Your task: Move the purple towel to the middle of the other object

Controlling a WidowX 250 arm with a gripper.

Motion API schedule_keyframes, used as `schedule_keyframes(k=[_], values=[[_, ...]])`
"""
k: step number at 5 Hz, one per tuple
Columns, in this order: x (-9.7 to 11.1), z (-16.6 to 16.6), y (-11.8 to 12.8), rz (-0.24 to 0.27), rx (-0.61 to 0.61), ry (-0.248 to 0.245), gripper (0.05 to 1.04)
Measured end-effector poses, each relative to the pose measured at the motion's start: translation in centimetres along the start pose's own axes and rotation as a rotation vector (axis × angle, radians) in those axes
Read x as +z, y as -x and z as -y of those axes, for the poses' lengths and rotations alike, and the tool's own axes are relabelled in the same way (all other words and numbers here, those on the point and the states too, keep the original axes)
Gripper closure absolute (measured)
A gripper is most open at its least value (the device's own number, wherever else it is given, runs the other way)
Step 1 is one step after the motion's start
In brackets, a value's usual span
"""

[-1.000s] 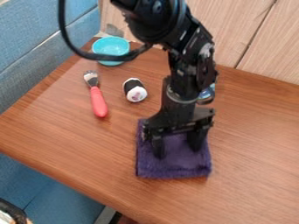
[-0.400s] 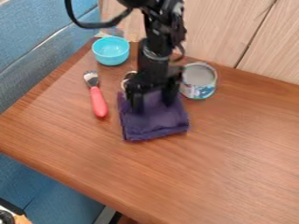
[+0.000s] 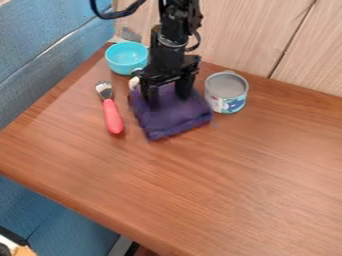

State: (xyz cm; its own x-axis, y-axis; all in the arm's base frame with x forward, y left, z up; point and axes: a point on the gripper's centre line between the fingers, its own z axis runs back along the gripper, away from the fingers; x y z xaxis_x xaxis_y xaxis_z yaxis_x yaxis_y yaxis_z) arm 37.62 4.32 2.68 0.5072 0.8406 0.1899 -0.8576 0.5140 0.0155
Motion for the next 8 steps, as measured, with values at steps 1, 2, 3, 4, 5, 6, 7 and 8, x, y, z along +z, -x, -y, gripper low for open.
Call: schedule_keyframes(k=[1, 2, 3, 4, 5, 6, 7, 8], values=[[-0.4, 0.7, -1.7, 0.034, 0.021, 0.000, 0.083], [-0.6, 0.7, -2.1, 0.045, 0.024, -0.007, 0.083], [-0.5, 0.6, -1.8, 0.028, 0.020, -0.004, 0.083], [0.4, 0.0, -1.1, 0.000, 0.027, 0.000, 0.085], [1.9, 0.0, -1.2, -0.001, 0.019, 0.017, 0.085], [2.8, 0.2, -1.2, -0.019, -0.004, 0.018, 0.085], [5.7, 0.2, -1.4, -0.006, -0.017, 0.069, 0.085], [6.9, 0.6, -2.2, 0.019, -0.173, 0.077, 0.085]])
